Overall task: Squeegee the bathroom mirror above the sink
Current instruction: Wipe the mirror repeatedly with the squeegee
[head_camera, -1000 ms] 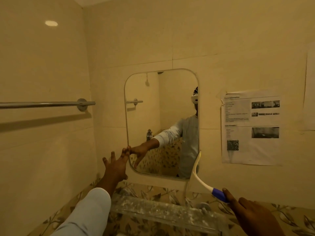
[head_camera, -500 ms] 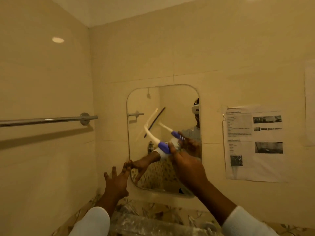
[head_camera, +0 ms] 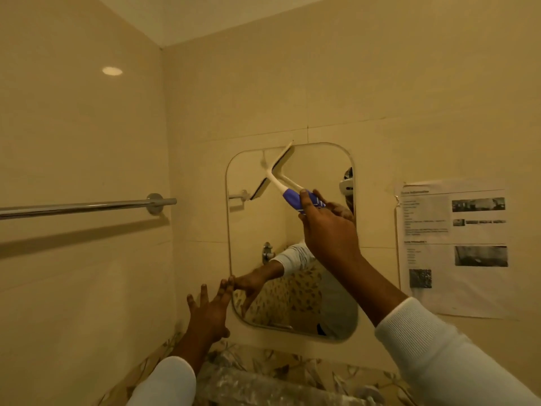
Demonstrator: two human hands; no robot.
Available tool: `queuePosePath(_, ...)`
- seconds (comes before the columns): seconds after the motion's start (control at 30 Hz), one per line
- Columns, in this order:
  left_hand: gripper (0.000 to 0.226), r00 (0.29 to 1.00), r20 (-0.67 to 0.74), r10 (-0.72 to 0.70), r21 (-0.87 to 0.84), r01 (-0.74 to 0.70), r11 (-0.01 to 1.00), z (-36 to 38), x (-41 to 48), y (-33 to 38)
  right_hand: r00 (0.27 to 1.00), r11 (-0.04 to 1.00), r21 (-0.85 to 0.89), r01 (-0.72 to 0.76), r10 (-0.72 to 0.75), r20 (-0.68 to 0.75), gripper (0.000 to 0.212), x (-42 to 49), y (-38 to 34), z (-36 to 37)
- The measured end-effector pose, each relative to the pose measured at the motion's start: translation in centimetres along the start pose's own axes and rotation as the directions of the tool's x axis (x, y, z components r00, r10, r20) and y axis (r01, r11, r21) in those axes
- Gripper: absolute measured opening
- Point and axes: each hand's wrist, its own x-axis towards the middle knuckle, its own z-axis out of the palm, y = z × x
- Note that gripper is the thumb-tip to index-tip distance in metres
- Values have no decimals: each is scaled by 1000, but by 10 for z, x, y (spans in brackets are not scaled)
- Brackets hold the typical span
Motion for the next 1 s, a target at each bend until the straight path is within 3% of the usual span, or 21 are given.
queuePosePath(0.1,130,1000,0,-5,-16,5,1000,1,2,1,998,999,22,-41,42,-38,74,-37,21,-8)
queuePosePath(0.4,130,1000,-5,0,-16,0,1000,3,6,-1,926,942,71,-328,306,219,85,-169,30,-32)
queuePosePath(0.7,138,1000,-19,9,-34,-9,999,4,9,-4,813,855,69,-515,461,357,87,-233,22,-36)
queuePosePath(0.87,139,999,-26,19,-46,-20,999,5,10,-4,770,834,31,-551,494,403,90,-253,28,-41)
queuePosePath(1.0,139,1000,-17,23,-58,-24,998,4,9,-4,807,865,-54,-499,486,334,90,-270,35,-45)
